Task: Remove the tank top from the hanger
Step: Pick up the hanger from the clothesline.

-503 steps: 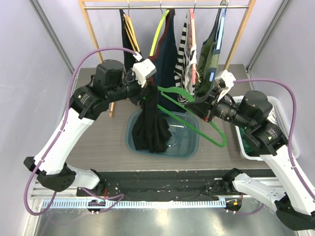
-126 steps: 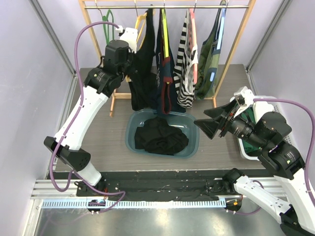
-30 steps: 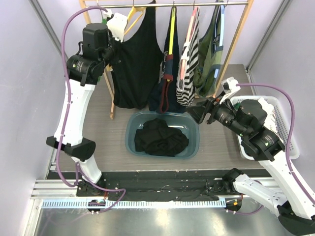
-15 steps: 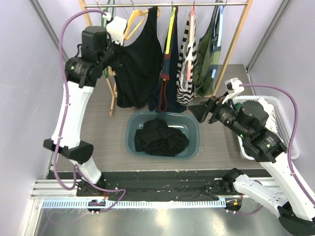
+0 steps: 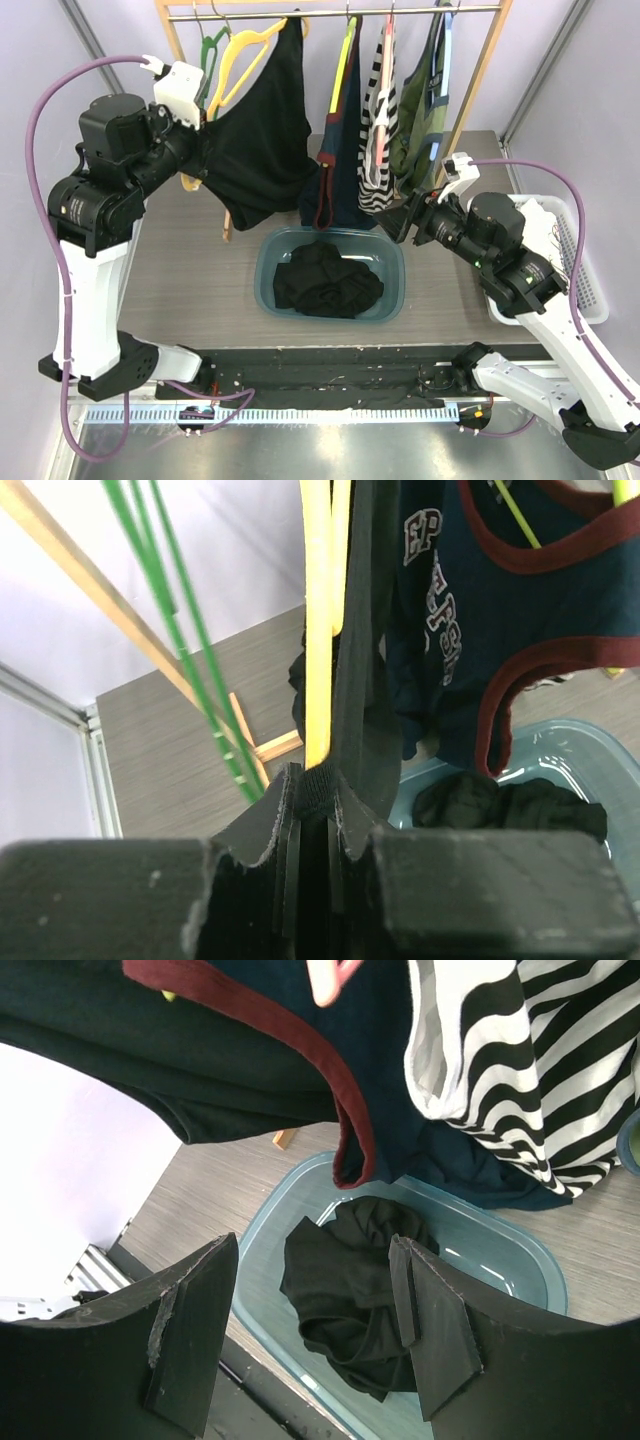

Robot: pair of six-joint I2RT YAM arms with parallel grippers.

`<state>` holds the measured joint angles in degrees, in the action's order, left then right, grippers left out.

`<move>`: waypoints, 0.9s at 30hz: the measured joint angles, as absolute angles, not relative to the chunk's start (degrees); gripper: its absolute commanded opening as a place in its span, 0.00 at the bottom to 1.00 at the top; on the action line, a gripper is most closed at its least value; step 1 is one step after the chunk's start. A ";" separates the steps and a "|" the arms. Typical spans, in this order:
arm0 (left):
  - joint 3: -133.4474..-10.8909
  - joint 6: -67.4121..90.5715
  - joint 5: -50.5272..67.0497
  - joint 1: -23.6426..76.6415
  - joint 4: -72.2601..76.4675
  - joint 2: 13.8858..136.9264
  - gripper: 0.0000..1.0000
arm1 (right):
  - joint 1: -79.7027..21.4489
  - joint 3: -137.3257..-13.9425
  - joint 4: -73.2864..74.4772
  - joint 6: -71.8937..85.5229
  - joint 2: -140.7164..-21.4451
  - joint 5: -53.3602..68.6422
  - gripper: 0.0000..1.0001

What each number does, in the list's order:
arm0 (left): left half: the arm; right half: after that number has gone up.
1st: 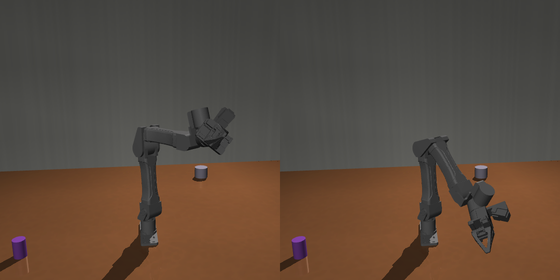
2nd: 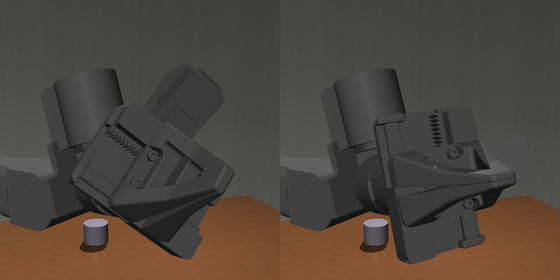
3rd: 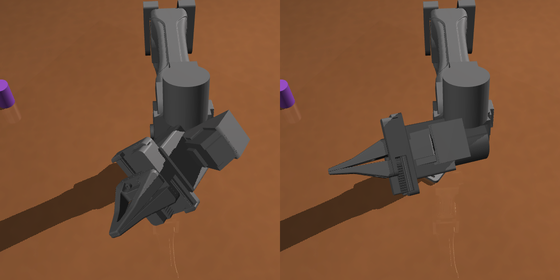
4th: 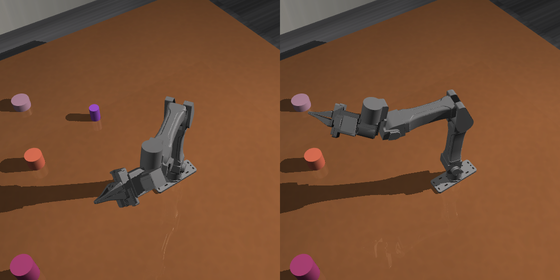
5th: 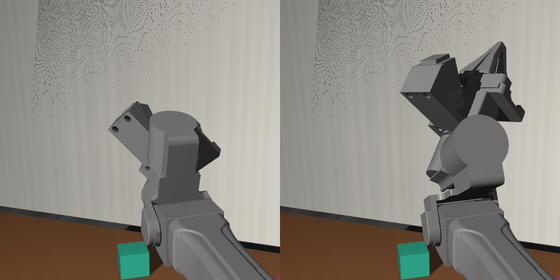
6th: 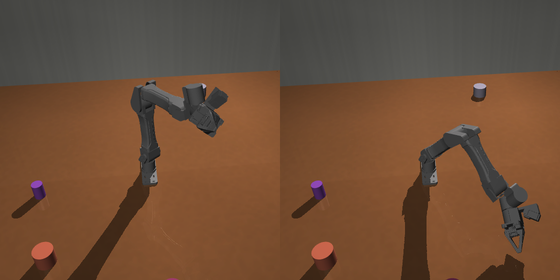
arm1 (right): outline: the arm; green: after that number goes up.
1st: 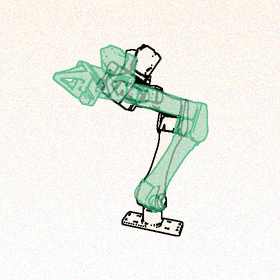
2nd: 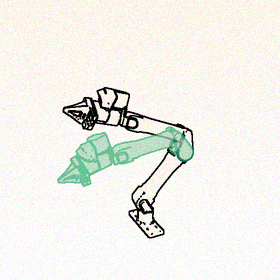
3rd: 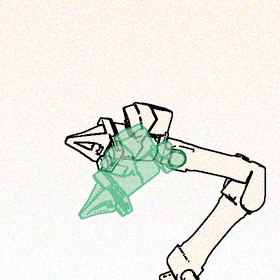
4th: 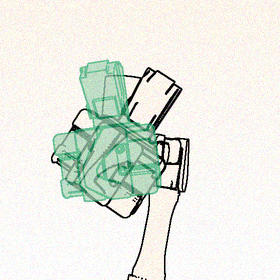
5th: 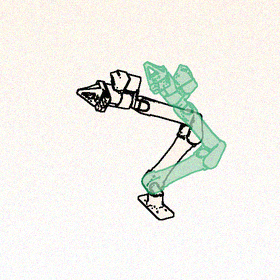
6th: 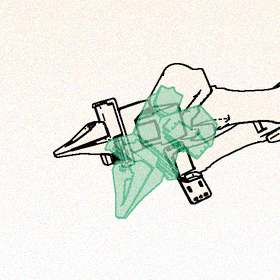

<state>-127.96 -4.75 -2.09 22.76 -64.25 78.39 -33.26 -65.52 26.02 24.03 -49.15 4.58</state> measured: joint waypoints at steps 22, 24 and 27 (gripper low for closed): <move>-120.84 -8.51 6.02 22.74 -65.04 80.03 0.00 | -33.26 -68.58 28.99 24.34 -48.36 3.18 0.70; -122.50 -9.34 7.05 22.74 -63.44 79.13 0.00 | -33.26 -68.53 28.97 24.34 -48.21 3.05 0.71; -124.86 -11.22 8.95 22.72 -61.12 77.01 0.00 | -33.26 -68.38 28.99 24.34 -47.99 2.90 0.70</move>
<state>-124.86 -11.22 8.95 22.72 -61.12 77.01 -33.26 -68.38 28.99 24.34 -47.99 2.90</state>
